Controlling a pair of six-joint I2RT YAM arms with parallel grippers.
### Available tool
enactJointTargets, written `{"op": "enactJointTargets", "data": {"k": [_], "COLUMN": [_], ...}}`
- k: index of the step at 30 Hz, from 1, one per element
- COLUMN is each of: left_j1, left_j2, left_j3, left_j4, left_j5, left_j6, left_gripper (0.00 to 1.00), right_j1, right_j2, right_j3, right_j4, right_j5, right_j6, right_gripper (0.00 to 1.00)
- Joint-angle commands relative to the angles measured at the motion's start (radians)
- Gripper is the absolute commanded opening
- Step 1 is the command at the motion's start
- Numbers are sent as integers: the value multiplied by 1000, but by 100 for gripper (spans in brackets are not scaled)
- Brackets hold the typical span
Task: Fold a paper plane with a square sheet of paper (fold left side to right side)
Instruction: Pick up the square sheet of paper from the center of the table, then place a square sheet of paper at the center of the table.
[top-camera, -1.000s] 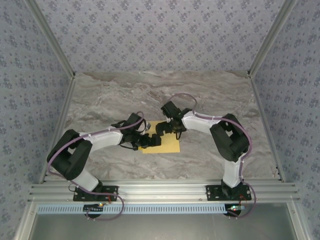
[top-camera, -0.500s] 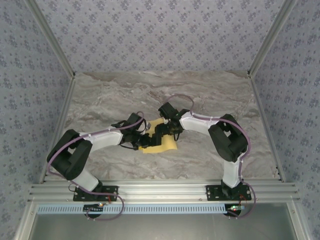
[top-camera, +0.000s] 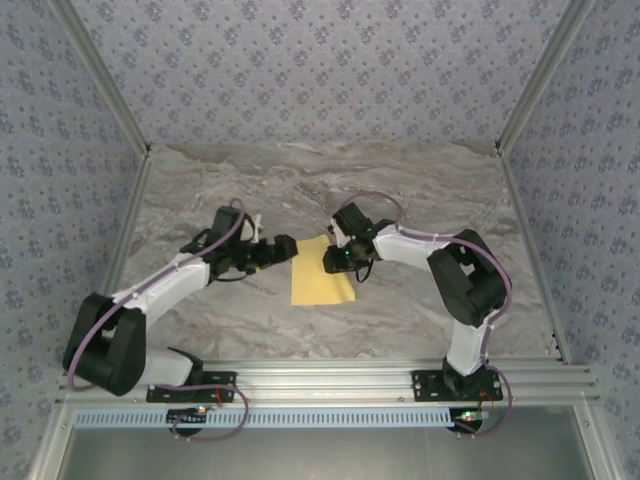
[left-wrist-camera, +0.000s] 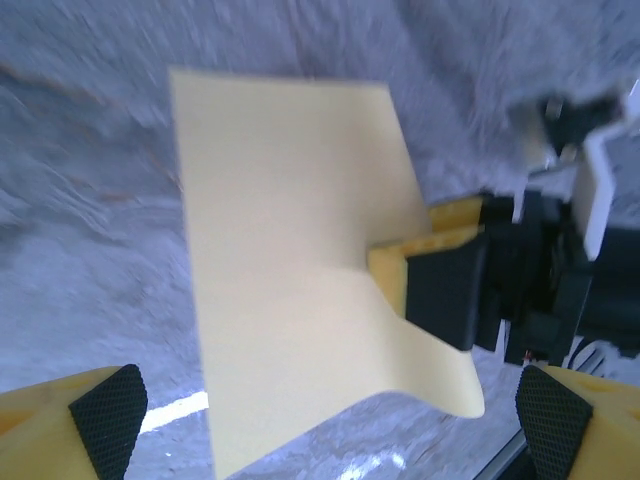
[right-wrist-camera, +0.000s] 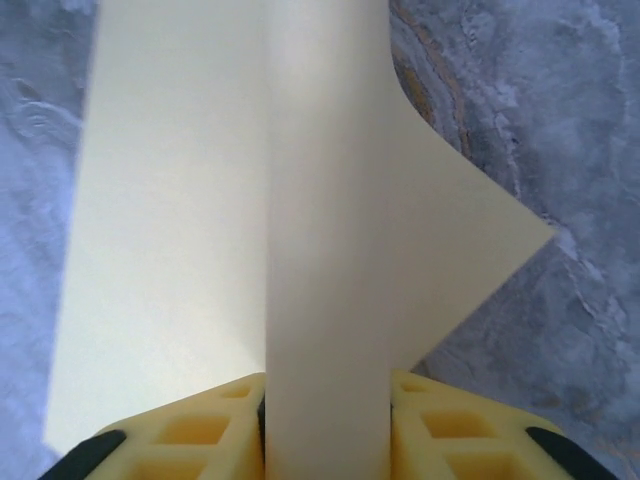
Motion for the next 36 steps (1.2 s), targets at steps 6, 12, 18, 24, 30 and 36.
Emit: {"op": "enactJointTargets", "data": {"k": [6,12,18,24,30,36], "left_j1": [187,226,202,119,76,45], "left_j2": [-127,-176,-149,-85,-40,-55], "left_j3": [-69,-60,17,145,186,193], "left_j4": [108,268,418,451,544,624], "left_j5": [237,385,469,470,476,474], "left_j6": [-26,-105,-184,-181,-231,-264], "left_gripper": [98,98,98,98,98,98], "right_j1": [-147,-313,-364,-318,-248,-197], "right_j2": [-171,-330,-468,-540,-559,-558], "right_j3": [-152,-227,-175,-115,-57,-10], "right_j4": [339,548,575,612,627,636], "right_j5": [-388,-616,-713,-717,-703,-695], "right_j6": [91,199,291,372,424,452], "right_gripper": [22,22,22,22,22,22]}}
